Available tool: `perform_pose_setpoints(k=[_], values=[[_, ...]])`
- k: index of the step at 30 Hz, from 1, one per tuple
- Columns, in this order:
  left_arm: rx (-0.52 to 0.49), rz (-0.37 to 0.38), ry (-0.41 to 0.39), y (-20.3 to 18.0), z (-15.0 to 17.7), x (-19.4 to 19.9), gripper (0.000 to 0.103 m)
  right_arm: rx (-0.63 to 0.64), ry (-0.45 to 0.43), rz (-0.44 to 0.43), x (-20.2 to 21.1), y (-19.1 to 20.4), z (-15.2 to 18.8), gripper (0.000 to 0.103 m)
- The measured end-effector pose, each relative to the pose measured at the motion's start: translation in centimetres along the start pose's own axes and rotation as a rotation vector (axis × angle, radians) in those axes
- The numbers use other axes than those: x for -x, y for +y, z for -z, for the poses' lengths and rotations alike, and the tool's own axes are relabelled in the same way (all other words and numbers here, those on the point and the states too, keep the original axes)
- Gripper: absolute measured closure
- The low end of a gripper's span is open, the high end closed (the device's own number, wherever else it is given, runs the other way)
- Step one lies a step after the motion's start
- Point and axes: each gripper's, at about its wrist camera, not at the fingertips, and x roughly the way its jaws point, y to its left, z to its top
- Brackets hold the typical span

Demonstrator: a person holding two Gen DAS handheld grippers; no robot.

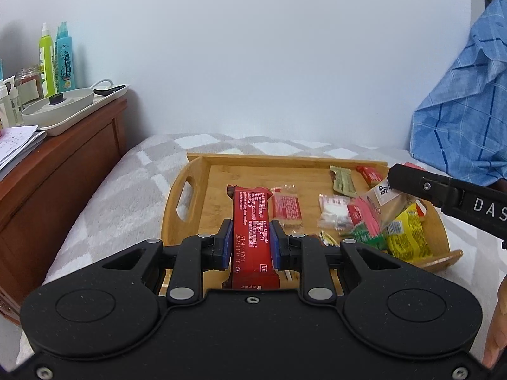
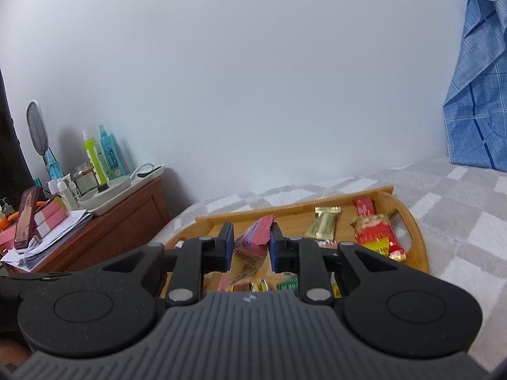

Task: Organize snacks
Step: 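Lower the red bar and pink-edged cake into the tray with both tools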

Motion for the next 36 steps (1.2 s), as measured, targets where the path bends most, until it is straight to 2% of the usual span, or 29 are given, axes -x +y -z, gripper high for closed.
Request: perform_pose_setpoints(k=[7,16,22,28,36], values=[[0.039,0.016,0.005,0.7,-2.1,-2.3,0.08,0.001,0.001,0.011,-2.7,-0.2,-1.5,0.077],[0.115,0.056,0.016,2.1,-5.0,-6.9,0.08,-0.077,0.075,0.057,-7.8,-1.7,-3.6,0.077],[0.111,0.048,0.049,2.6,-6.3,-10.1,0.08,-0.111,0.129,0.091,-11.1,-2.9,-4.6,0.077],[0.106,0.046,0.092,2.7,-6.6,-12.9,0.08,-0.13,0.204,0.132,-14.5,-3.7,-5.0,0.077],[0.111,0.047,0.135,2.6,-5.8,-15.4,0.08,-0.154,0.253,0.156,-17.4,-4.4,-4.2,0.077]])
